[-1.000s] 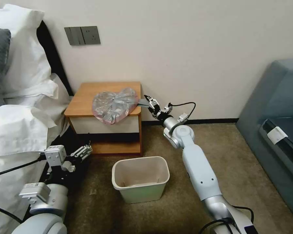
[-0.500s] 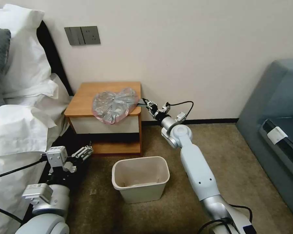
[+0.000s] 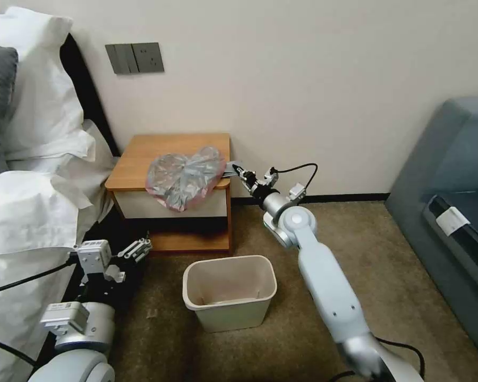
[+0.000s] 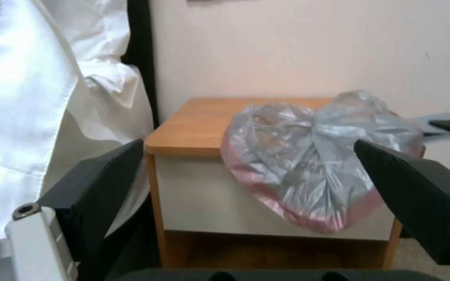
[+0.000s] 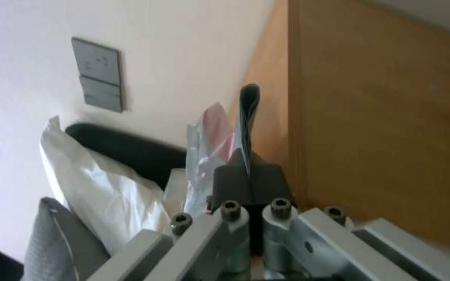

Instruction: Pick up the garbage bag from the table and place it over the trash can.

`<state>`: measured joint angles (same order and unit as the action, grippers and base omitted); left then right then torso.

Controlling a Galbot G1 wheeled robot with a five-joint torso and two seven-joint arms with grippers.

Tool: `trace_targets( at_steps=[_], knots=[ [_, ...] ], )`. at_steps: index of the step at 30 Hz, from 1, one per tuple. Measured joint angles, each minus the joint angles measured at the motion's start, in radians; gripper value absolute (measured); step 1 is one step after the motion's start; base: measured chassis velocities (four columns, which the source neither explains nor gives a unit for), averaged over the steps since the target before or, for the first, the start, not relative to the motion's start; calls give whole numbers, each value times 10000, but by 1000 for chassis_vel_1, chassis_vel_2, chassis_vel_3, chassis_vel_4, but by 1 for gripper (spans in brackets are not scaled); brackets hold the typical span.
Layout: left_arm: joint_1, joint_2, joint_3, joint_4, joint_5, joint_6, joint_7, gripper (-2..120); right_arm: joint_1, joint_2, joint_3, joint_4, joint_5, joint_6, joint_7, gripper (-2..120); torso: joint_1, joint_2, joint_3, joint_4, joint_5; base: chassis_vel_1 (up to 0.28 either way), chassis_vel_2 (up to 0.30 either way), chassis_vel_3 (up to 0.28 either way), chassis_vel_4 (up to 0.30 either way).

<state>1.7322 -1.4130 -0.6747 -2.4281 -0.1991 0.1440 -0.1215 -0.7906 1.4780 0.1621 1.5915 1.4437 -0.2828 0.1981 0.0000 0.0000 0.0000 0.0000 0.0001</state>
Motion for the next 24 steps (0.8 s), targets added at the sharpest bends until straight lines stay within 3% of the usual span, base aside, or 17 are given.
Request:
trace_targets(
  at_steps=[3, 4, 7, 11, 16, 18, 24],
  knots=[
    [-3, 11, -9, 5, -3, -55, 0, 100, -818, -371, -527, 1486, 122, 536, 1396, 0, 0, 0, -1, 1, 2, 0, 0, 0, 0],
    [-3, 11, -9, 5, -3, -55, 0, 100, -818, -371, -527, 1486, 122, 536, 1396, 0, 0, 0, -1, 1, 2, 0, 0, 0, 0],
    [-38, 97, -19, 58, -16, -82, 8, 100, -1748, -721, -1173, 3312, 187, 1010, 2823, 0, 0, 1, -1, 0, 1, 0, 0, 0, 0],
    [-70, 144, -44, 74, -28, -111, 9, 100, -2446, -1126, -1905, 4449, -97, 1529, 3505, 0, -1, 0, -1, 1, 0, 0, 0, 0, 0],
    [-41, 217, -133, 56, -56, -120, 14, 100, -3067, -1800, -2663, 5143, -916, 1975, 4161, 0, 0, 1, -1, 0, 1, 0, 0, 0, 0],
    [-13, 324, -213, 37, -81, -123, 14, 100, -3575, -2140, -2988, 5408, -1826, 2164, 4607, 0, -1, 1, -1, 0, 0, 0, 0, 0, 0],
    [-34, 372, -164, 46, -94, -148, 14, 100, -4188, -2210, -3018, 5706, -2638, 2241, 4774, 0, 0, 1, -1, 0, 0, 0, 0, 0, 0]
  ],
)
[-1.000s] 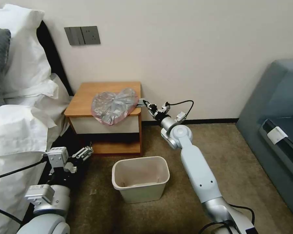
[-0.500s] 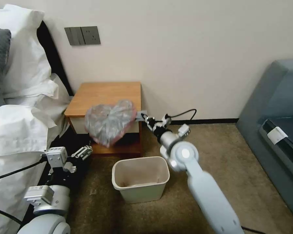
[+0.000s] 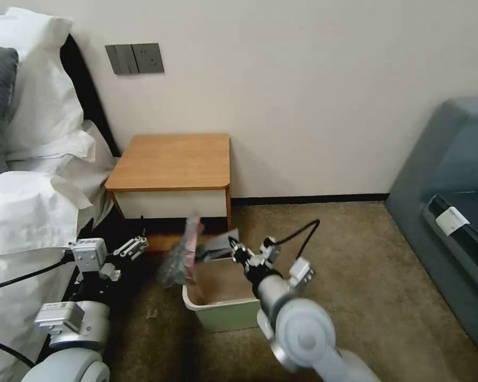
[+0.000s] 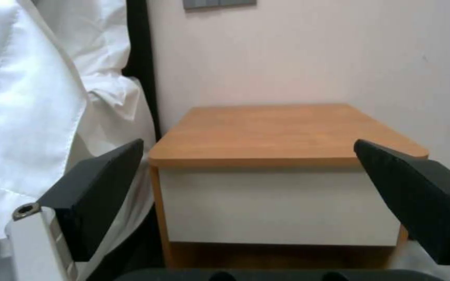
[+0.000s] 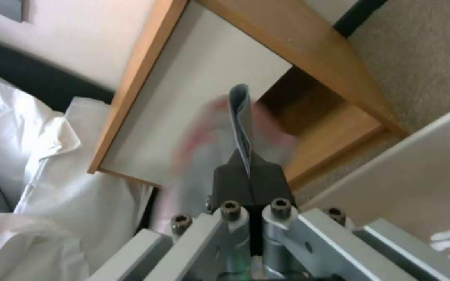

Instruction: Pick up the garbage bag from the table and place it over the trash can.

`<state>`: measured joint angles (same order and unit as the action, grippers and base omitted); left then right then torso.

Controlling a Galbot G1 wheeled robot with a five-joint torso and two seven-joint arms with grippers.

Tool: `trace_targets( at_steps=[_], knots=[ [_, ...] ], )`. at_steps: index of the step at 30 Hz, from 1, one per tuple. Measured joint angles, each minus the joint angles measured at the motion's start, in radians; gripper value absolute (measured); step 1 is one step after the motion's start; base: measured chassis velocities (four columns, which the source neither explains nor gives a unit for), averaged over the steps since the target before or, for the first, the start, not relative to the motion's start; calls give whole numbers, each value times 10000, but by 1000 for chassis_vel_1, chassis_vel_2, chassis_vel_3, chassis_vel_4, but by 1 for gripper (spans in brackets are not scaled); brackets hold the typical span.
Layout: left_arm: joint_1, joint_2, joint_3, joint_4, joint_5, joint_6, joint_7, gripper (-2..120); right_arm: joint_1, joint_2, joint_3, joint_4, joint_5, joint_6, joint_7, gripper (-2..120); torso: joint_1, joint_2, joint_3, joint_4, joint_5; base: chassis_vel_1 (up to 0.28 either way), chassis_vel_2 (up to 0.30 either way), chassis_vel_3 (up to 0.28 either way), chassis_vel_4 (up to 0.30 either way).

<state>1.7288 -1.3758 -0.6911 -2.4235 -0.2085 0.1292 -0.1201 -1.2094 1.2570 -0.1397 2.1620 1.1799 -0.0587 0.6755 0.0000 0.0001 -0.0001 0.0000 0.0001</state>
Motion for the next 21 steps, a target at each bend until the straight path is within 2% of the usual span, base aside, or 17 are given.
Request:
trace_targets(
  at_steps=[9, 13, 17, 21],
  knots=[
    [61, -139, 81, 79, 66, -110, 16, 100, -427, -363, -157, 1413, 423, -376, 385, 0, 0, 0, 0, -1, -1, 0, 0, 0, 0],
    [81, -171, 55, 122, 169, -169, 72, 100, -260, -260, -269, 1887, 886, -630, 780, 0, 0, 0, 0, 0, -2, 0, 0, 0, 0],
    [90, -238, 52, 143, 295, -246, 149, 100, -144, -213, -338, 1816, 671, -683, 1116, 0, -1, 0, 1, 2, -1, 0, 0, 0, 0],
    [106, -310, 74, 197, 325, -305, 160, 100, -641, -318, -270, 1289, -364, -680, 678, 0, 0, 0, 1, 0, 0, 0, 0, 0, 0]
  ],
)
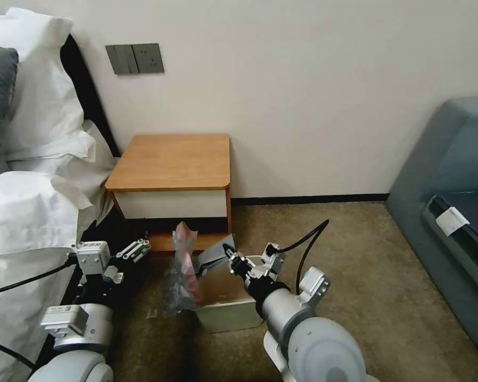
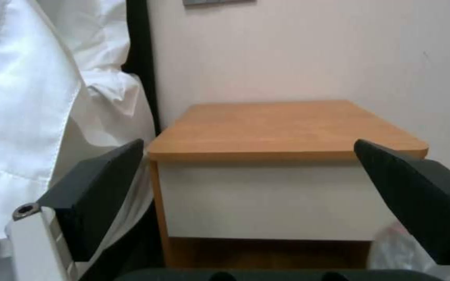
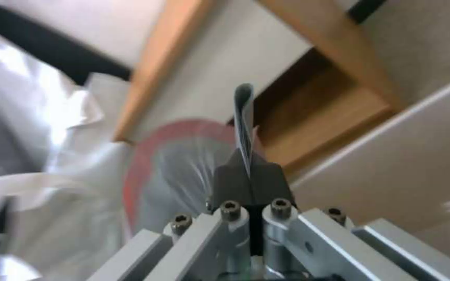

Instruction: Pick up the garbage bag from the table and place it over the trash can.

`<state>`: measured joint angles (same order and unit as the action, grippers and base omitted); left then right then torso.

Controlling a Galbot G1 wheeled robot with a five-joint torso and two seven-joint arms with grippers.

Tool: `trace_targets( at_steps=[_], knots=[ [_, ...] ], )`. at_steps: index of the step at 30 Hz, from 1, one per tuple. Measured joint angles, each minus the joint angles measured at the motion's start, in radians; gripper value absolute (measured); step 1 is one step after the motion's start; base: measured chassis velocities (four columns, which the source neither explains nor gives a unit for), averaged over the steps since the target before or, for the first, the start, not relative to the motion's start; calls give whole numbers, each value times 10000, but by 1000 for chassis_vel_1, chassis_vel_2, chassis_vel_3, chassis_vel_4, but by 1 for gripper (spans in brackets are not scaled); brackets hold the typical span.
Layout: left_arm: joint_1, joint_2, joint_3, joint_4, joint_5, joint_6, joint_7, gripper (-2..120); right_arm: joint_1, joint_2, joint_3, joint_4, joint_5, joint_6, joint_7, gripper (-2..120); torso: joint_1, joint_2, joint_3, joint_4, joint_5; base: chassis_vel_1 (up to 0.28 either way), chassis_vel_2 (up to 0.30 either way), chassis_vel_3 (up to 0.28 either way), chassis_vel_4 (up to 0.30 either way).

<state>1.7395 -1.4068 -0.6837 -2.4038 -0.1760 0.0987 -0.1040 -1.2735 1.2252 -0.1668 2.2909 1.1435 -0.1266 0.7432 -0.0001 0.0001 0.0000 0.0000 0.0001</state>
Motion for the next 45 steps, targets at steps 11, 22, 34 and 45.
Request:
trace_targets(
  at_steps=[11, 22, 34, 45],
  knots=[
    [-12, -35, 19, 390, 63, -322, 104, 100, -1104, -21, 560, -673, -468, -178, -871, 0, 0, 0, -1, -1, -1, 0, 0, 0, 0],
    [-100, 22, -36, 915, 117, -704, 215, 100, -1064, 166, 427, -998, -952, -268, -834, 22, 0, 0, 0, 1, -1, 0, 0, 0, 0],
    [-350, -110, 50, 1415, 12, -762, 245, 100, -1438, -417, 329, -402, -1974, -284, -793, 65, 0, -1, 0, 0, 0, 0, 0, 0, 0],
    [-308, -80, 366, 1663, 427, -756, 561, 100, -1430, -507, 499, -337, -2254, -287, -1023, 100, 1, -1, 0, 0, 0, 0, 0, 0, 0]
  ],
)
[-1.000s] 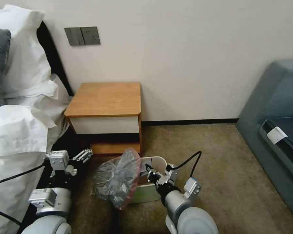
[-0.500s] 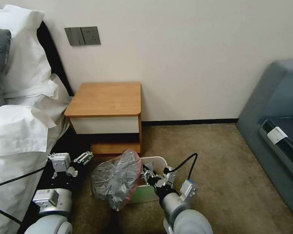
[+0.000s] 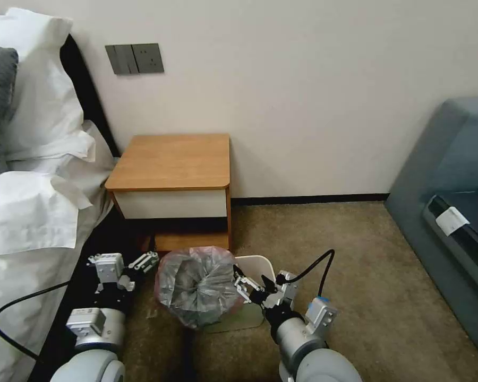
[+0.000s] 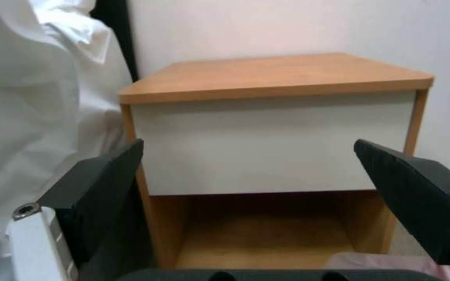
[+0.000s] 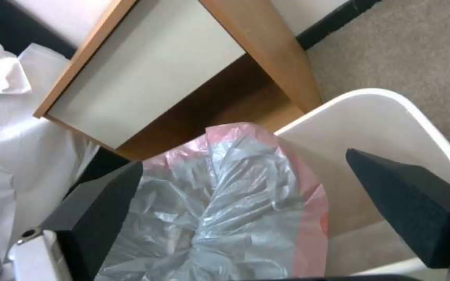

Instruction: Pick up the garbage bag from the table and place it over the trash can.

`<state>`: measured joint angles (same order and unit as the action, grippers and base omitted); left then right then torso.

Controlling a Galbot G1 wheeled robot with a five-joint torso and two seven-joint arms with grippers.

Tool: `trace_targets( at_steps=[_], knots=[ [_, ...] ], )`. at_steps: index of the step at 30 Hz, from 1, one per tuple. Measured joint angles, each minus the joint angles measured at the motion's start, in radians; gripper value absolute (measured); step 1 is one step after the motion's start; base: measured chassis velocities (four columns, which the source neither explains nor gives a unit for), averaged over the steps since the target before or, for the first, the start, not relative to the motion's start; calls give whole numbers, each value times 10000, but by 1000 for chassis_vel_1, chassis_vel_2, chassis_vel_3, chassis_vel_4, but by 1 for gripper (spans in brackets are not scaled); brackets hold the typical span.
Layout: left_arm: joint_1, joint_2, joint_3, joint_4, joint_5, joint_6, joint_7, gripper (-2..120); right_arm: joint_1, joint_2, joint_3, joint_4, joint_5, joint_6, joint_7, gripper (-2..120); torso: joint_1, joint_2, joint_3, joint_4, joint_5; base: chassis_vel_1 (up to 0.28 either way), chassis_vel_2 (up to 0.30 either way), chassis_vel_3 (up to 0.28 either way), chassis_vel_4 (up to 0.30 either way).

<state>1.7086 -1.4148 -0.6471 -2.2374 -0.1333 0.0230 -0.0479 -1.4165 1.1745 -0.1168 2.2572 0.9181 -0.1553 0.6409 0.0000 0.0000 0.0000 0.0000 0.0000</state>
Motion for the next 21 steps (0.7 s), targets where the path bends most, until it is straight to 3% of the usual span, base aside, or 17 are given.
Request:
trace_targets(
  at_steps=[6, 13, 15, 21],
  knots=[
    [0, 44, 9, -143, 135, 0, 63, 100, 21, 29, 140, -48, -166, 1, -143, 100, 0, 0, 0, 0, -1, 0, 0, 0, 0],
    [88, 552, 419, -594, 304, 87, 1068, 100, 112, 94, 348, -180, -208, 11, -244, 100, 0, 0, 0, 0, 1, 0, 0, 0, 0],
    [117, 842, 801, -580, 299, 426, 1331, 100, 183, 99, 348, -180, -199, 13, -246, 100, 0, 0, 0, 0, 0, 0, 0, 0, 0],
    [287, 1134, 1772, -463, 262, 1113, 592, 100, 261, 85, 639, -73, -91, 18, -235, 100, 0, 0, 0, 0, 0, 0, 0, 0, 0]
  ],
)
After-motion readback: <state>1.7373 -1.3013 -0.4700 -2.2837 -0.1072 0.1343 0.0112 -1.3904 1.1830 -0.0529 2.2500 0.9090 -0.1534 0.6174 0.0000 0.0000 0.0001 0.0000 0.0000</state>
